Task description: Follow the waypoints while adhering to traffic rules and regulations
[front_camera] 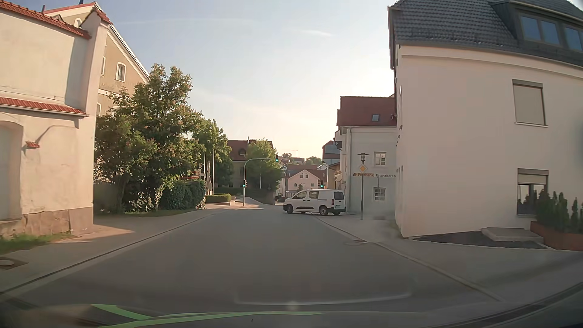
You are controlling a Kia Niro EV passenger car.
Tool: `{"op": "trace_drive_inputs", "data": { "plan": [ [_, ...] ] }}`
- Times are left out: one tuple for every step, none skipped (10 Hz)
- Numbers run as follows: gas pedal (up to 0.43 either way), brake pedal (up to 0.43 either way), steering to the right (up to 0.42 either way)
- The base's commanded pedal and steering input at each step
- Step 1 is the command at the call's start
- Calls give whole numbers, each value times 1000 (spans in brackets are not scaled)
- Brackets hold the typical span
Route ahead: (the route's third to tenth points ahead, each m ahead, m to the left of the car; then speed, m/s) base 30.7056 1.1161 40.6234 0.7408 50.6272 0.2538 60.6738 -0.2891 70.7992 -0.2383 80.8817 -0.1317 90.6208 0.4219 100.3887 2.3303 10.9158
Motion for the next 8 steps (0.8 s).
{"op": "trace_drive_inputs", "data": {
  "plan": [
    [0, 183, -8],
    [0, 195, -8],
    [0, 201, -8],
    [0, 207, -8],
    [0, 207, -8],
    [0, 207, -8],
    [0, 220, -7],
    [0, 226, -7]
  ]
}}
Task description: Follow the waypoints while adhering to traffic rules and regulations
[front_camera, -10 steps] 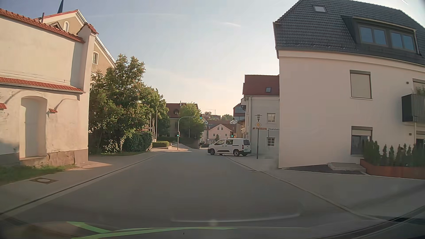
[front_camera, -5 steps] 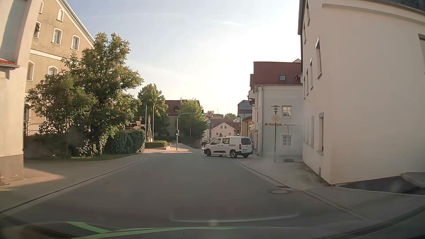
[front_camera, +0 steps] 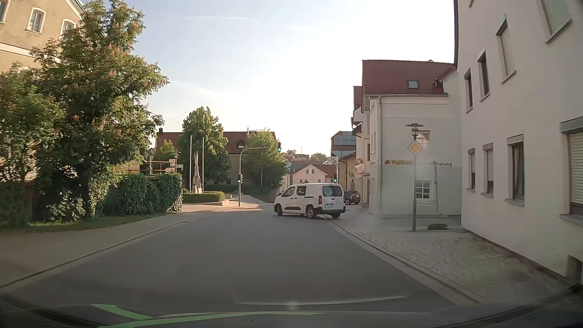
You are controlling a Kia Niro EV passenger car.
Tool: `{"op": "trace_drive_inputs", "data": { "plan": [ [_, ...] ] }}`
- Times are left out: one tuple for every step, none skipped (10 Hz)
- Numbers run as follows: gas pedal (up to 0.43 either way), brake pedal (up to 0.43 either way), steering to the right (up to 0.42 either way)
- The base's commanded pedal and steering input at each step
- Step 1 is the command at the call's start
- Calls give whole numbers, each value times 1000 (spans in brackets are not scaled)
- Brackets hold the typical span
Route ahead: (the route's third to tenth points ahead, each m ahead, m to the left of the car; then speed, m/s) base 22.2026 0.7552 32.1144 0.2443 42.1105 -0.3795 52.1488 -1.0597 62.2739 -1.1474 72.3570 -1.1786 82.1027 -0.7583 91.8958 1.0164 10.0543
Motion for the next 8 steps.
{"op": "trace_drive_inputs", "data": {
  "plan": [
    [0, 232, -7],
    [0, 244, -7],
    [0, 256, -7],
    [0, 262, -7],
    [0, 268, -6],
    [0, 280, -6],
    [0, 287, -4],
    [0, 287, 0]
  ]
}}
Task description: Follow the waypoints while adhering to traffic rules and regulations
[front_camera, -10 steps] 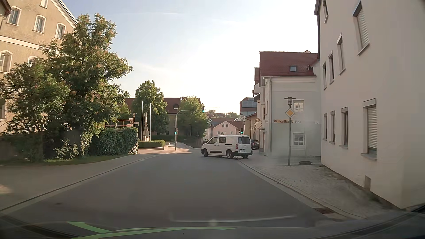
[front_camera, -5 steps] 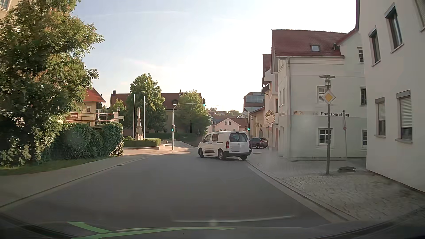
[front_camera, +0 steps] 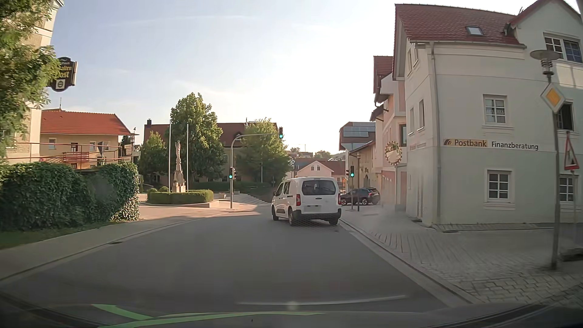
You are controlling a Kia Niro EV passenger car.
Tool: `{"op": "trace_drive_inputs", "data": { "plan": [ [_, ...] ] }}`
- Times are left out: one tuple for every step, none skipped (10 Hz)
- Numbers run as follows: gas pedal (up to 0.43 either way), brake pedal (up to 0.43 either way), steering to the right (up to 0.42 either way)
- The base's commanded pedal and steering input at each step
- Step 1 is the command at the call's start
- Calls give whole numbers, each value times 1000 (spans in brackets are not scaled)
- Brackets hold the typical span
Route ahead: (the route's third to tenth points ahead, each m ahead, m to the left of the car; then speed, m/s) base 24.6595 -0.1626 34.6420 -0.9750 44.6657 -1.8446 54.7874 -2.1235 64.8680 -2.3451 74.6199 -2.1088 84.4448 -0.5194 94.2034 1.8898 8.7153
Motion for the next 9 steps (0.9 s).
{"op": "trace_drive_inputs", "data": {
  "plan": [
    [0, 293, 2],
    [0, 299, 5],
    [0, 305, 7],
    [0, 305, 8],
    [0, 311, 11],
    [0, 311, 13],
    [0, 311, 13],
    [0, 311, 13],
    [0, 305, 14]
  ]
}}
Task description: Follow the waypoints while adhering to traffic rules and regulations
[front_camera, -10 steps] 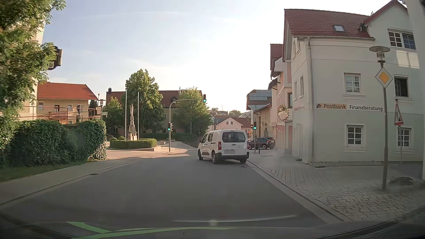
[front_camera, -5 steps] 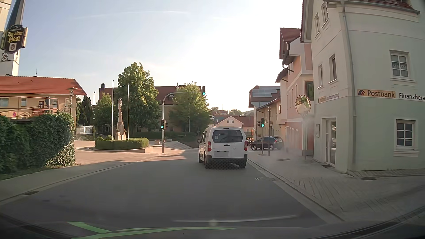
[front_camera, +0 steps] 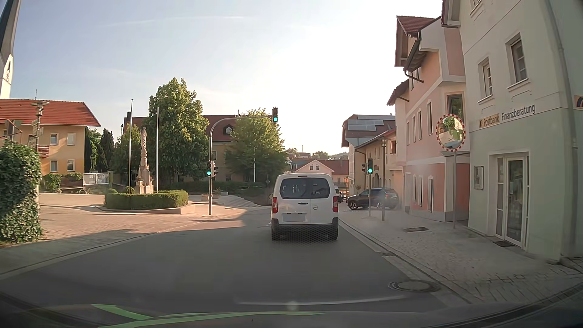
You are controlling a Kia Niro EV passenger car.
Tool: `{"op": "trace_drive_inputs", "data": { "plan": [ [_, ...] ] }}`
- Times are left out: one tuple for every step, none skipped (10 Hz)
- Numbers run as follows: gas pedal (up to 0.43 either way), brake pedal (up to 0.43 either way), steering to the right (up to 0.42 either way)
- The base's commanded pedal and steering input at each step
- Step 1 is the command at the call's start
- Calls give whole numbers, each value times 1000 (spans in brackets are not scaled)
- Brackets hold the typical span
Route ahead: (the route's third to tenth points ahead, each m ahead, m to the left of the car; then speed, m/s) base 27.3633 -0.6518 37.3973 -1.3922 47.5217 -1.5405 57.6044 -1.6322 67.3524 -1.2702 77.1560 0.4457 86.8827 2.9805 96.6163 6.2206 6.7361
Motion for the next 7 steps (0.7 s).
{"op": "trace_drive_inputs", "data": {
  "plan": [
    [0, 311, 14],
    [0, 311, 16],
    [0, 311, 18],
    [0, 311, 18],
    [0, 311, 18],
    [0, 305, 17],
    [0, 293, 17]
  ]
}}
